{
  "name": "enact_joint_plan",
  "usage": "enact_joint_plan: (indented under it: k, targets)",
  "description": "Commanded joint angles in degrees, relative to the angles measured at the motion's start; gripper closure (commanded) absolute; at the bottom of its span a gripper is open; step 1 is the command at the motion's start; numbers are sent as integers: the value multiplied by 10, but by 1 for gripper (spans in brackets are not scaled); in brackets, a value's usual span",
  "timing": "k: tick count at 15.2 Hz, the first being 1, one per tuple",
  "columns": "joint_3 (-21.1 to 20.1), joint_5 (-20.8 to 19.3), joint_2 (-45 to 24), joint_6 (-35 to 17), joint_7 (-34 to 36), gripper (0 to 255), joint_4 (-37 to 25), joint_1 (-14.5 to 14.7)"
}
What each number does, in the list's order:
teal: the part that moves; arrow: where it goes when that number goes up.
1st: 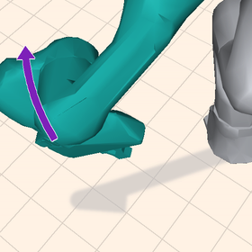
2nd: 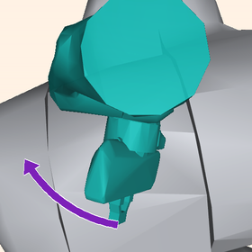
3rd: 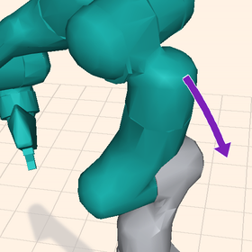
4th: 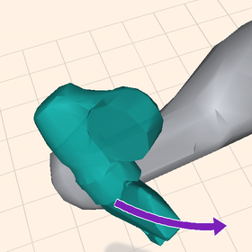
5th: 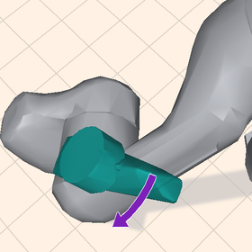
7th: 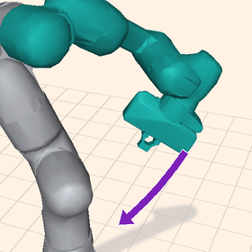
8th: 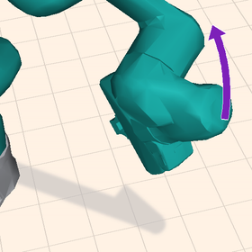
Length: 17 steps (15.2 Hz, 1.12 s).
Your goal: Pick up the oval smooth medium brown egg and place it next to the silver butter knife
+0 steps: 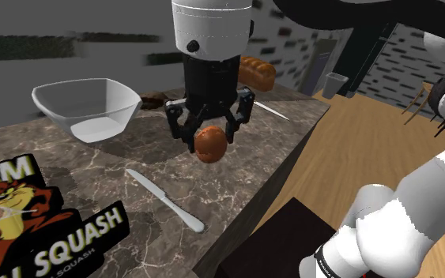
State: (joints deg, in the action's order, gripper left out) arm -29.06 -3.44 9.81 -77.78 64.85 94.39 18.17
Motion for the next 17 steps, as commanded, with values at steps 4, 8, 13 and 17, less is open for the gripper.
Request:
enact_joint_plan:
  k: [4, 8, 13, 17]
  targets:
    - [-51, 1, -33, 17, 83, 255, -39, 30]
    - [-95, -14, -83, 34, 158, 255, -89, 60]
    - [-107, -16, -94, 14, 184, 255, -76, 72]
    - [-104, -8, -81, -20, 181, 255, -32, 69]
